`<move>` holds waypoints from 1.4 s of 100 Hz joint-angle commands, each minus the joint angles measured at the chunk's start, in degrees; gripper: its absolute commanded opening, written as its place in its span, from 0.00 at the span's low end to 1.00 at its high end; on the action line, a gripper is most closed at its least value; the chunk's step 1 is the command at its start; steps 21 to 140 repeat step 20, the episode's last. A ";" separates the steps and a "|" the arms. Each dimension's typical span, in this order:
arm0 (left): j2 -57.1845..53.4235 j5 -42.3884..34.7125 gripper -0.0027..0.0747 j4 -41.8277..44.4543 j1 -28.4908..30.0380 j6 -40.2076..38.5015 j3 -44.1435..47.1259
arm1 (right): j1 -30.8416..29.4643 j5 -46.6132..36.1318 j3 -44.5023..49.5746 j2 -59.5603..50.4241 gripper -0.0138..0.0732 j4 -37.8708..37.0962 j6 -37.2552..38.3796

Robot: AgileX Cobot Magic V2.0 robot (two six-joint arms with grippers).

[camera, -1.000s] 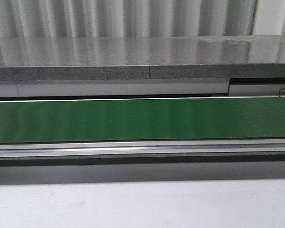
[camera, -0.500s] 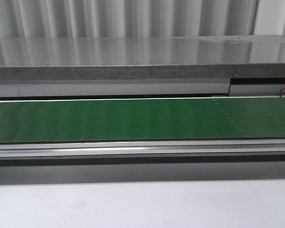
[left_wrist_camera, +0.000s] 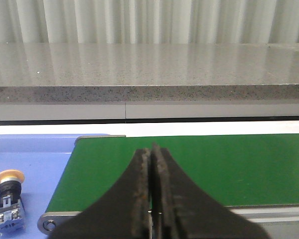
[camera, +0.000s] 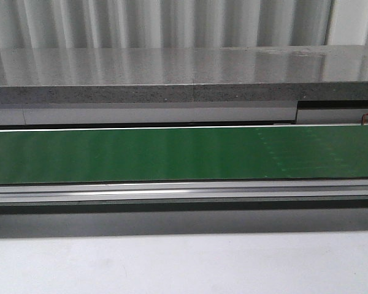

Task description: Move button from right to left

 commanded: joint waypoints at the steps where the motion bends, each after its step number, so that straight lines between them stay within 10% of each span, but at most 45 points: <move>1: -1.73 -4.95 0.01 -0.02 -0.46 -0.07 1.49 | -0.02 -4.85 -0.94 -0.84 0.08 0.04 -0.04; 140: -1.73 -4.95 0.01 -0.02 -0.46 -0.07 1.49 | -0.02 -4.85 -0.94 -0.84 0.08 0.04 -0.04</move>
